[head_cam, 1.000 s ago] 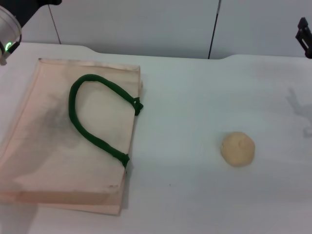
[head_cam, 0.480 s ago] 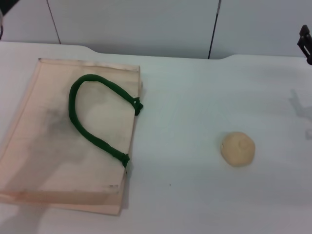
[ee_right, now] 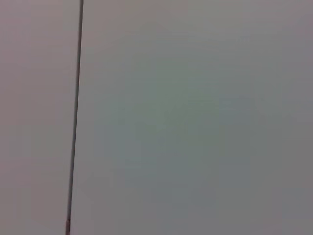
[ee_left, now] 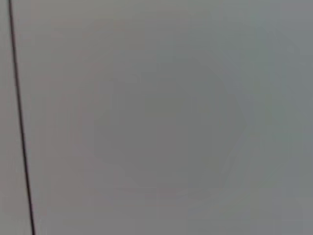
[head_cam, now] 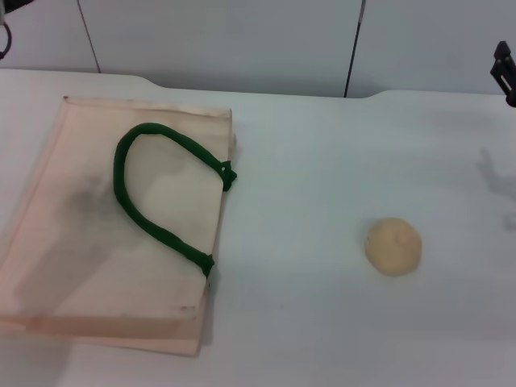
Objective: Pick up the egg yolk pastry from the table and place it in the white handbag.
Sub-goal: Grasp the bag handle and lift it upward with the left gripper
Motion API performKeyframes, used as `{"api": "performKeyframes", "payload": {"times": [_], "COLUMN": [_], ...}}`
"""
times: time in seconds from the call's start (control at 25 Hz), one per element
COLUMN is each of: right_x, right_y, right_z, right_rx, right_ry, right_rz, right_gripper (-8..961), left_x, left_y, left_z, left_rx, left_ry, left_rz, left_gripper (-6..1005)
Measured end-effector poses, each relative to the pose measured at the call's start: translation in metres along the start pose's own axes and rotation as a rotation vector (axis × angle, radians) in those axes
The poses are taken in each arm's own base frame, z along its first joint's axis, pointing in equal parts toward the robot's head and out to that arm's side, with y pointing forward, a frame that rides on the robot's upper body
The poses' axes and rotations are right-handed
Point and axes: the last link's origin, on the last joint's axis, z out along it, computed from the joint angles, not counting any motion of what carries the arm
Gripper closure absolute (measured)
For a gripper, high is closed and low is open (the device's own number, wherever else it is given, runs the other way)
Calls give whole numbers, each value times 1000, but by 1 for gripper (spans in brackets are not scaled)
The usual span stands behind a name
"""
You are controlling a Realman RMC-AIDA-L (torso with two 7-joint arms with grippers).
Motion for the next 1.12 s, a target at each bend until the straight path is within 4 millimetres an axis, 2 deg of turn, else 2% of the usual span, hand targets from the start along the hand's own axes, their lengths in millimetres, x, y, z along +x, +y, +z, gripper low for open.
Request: {"api": "performKeyframes", "payload": {"times": [0.32, 0.76, 1.12], "right_x": [3, 0, 0], "right_y": [0, 3, 4], "right_z": [1, 5, 5], "right_rx": [2, -12, -15], "right_ry": [22, 17, 17], "right_rz": [1, -3, 4], "right_gripper": [184, 184, 185], "left_x": [15, 23, 6], "left_y": [-5, -28, -20], "left_z": [-5, -21, -14], "left_rx": [-60, -13, -83], "left_ry": [-172, -440, -638], "left_rz": [-17, -59, -66], "left_gripper": [687, 688, 689]}}
